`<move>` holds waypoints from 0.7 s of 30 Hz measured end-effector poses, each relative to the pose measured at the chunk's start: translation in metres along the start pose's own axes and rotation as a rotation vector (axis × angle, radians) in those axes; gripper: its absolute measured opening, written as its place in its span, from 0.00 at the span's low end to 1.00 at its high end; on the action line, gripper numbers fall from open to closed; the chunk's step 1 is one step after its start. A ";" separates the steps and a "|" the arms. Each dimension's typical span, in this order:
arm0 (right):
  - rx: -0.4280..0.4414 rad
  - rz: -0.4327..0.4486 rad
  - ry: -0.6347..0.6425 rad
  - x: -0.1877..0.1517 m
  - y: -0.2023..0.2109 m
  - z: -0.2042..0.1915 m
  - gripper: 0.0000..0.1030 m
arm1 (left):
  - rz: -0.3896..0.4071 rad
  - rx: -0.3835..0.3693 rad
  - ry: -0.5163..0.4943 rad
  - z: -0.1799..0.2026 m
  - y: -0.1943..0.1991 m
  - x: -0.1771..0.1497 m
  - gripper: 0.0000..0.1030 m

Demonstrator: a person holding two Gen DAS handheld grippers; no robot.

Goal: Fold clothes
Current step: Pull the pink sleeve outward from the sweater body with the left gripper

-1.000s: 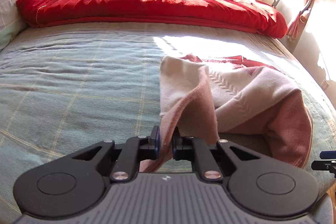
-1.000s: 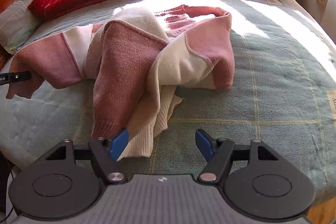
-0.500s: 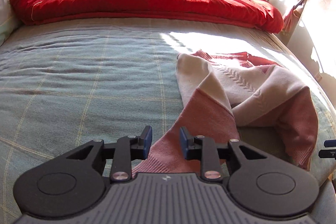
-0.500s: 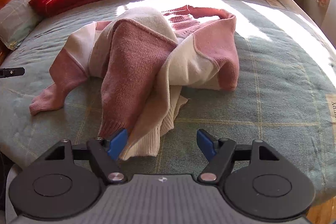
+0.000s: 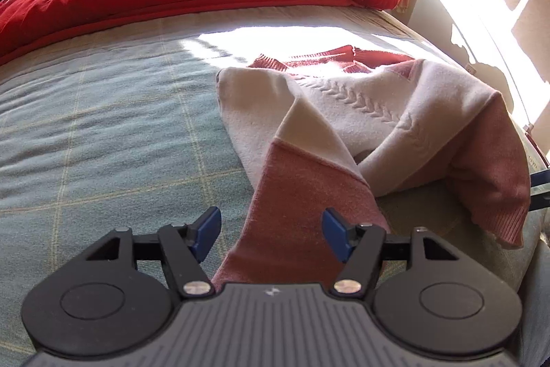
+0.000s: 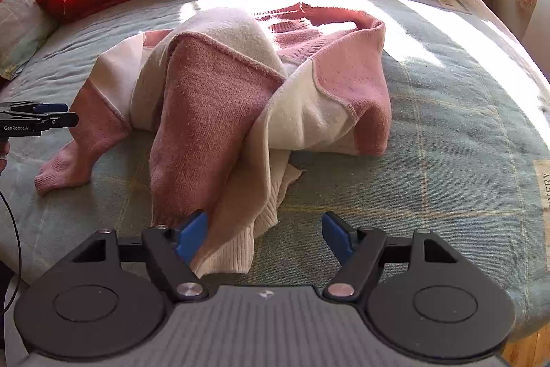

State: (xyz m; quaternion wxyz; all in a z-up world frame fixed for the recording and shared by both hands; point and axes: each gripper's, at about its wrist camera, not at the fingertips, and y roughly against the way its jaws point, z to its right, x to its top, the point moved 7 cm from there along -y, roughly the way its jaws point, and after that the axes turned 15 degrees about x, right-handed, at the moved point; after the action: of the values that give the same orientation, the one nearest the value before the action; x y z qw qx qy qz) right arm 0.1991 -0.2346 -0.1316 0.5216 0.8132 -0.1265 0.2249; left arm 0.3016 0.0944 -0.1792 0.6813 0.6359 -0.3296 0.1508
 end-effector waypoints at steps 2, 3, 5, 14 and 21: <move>-0.011 -0.005 0.000 0.003 -0.003 0.002 0.75 | -0.020 -0.058 0.018 -0.002 -0.012 0.000 0.64; -0.017 -0.008 0.000 0.004 -0.004 0.003 0.75 | -0.037 -0.083 0.033 -0.004 -0.017 -0.002 0.64; -0.024 -0.011 -0.001 0.007 -0.006 0.004 0.75 | -0.069 -0.138 0.062 -0.006 -0.024 -0.006 0.60; -0.046 -0.008 0.002 0.014 -0.015 0.006 0.75 | -0.042 -0.145 0.090 -0.017 0.011 -0.008 0.05; -0.047 0.011 -0.002 0.014 -0.010 0.004 0.75 | -0.064 0.074 0.086 -0.055 0.028 0.010 0.05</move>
State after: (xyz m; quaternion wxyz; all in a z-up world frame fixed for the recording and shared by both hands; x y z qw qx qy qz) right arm 0.2162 -0.2334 -0.1343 0.5393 0.8002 -0.1368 0.2240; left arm 0.3060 0.1491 -0.1499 0.6753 0.6640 -0.2735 0.1681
